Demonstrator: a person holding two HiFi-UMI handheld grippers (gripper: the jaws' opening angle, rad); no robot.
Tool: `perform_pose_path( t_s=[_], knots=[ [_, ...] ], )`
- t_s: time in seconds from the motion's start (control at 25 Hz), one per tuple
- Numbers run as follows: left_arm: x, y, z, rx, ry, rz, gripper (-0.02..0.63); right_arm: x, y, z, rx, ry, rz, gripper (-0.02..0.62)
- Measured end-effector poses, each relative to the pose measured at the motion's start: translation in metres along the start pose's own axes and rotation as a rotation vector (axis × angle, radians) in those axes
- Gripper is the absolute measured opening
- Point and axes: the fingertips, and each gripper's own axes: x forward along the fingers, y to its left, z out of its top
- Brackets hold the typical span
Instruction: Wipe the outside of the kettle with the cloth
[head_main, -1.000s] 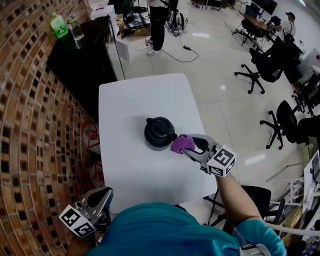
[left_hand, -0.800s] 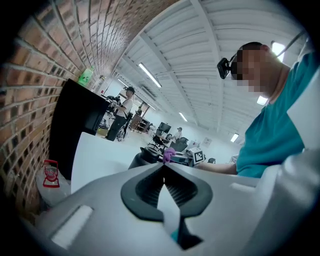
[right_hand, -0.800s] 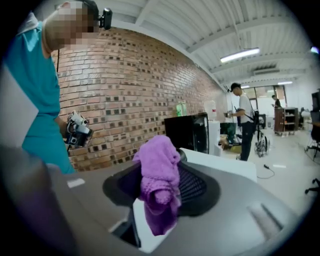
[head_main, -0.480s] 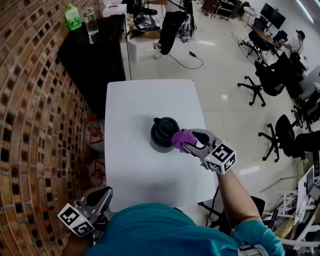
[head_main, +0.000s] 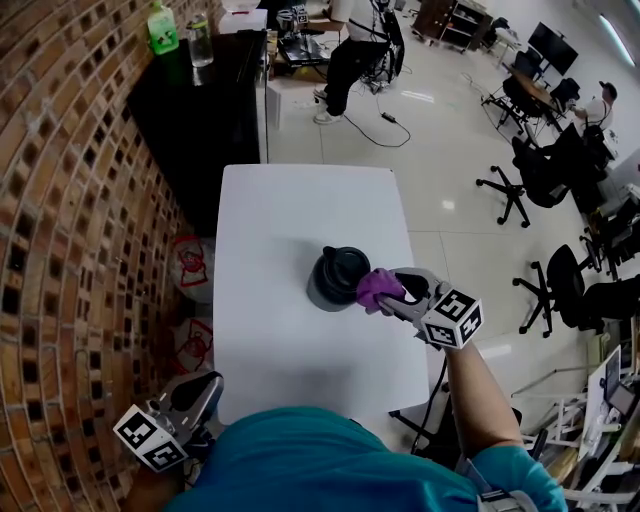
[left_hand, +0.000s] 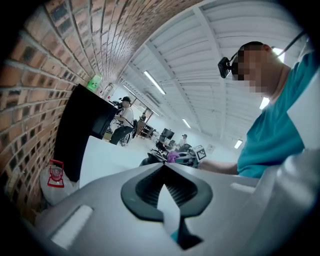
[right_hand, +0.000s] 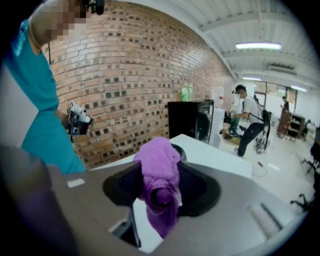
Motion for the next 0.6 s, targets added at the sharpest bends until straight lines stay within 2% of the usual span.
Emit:
perform_pose_path(
  t_s=[0.16,0.28,0.36,0.48,0.6],
  knots=[
    [0.001,0.000,0.001,0.001,0.001,-0.001,0.000,0.001,-0.019,0.004,0.281,-0.105,0.083,0.183],
    [0.000,0.002,0.001,0.003,-0.001,0.001,0.000,0.008,-0.040,0.001,0.444,-0.128,0.138,0.183],
    [-0.002,0.004,0.001,0.000,-0.002,0.007,0.000,0.017,-0.053,-0.002,0.556,-0.120,0.196,0.183],
    [-0.006,0.006,-0.002,-0.009,-0.001,0.022,0.000,0.035,-0.062,-0.006,0.726,-0.082,0.360,0.184],
    [-0.012,0.009,-0.006,-0.019,-0.003,0.039,0.000,0.048,-0.075,-0.003,0.811,-0.041,0.458,0.186]
  ],
)
